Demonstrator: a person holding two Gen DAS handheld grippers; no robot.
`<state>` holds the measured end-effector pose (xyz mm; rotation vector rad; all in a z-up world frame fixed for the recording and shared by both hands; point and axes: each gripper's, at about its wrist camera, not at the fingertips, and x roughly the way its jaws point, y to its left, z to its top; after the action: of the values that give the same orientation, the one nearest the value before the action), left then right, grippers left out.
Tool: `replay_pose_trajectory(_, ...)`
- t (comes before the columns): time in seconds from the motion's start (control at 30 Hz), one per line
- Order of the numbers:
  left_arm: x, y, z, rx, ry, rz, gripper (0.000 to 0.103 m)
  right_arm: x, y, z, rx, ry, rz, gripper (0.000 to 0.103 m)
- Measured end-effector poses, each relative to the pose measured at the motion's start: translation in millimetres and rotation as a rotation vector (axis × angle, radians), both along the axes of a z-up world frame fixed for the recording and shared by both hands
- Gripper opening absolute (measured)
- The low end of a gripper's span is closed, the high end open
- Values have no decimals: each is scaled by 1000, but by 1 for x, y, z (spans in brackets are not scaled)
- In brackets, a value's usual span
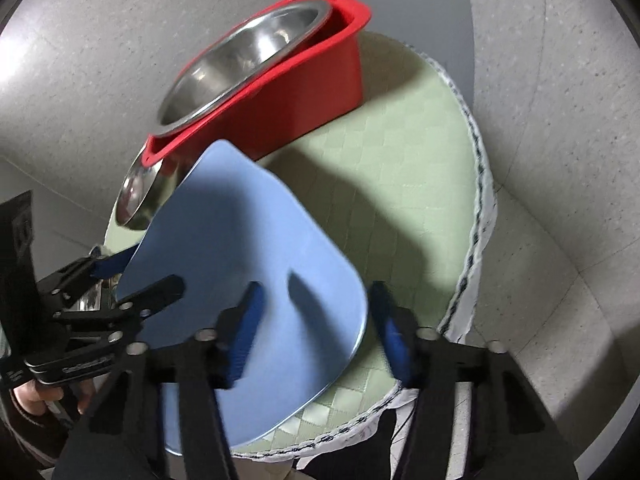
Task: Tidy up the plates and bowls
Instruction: 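Grasp the edge of the light blue plate with the right gripper, then carry the blue plate with the right gripper and lay it onto the bowl in the basket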
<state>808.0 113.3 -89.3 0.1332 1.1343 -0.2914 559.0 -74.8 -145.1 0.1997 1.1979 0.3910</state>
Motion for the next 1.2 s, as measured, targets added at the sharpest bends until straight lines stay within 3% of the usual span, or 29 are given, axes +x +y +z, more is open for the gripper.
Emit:
replay_pose_trajectory(0.07, 3, -2, 0, -2, 1, 6, 50, -2, 0, -2, 26, 8, 10, 29)
replay_pose_trajectory(0.23, 4, 2, 5, -59, 3, 0, 33, -6, -10, 5, 30, -9, -9, 29)
replay_pose_trajectory(0.67, 11, 16, 73, -199, -149, -32, 33, -8, -15, 82, 40, -161, -4, 29)
replay_pose_trajectory(0.9, 55, 33, 93, -223, -183, 23, 33, 47, 2, 109, 27, -242, 0, 29)
replay_pose_trajectory(1.03, 85, 43, 98, -248, -171, 67, 33, 82, 12, 113, 29, -254, -2, 29)
replay_pose_trajectory(1.2, 121, 52, 99, -223, -172, 106, 33, 112, 19, 112, 39, -256, 11, 29)
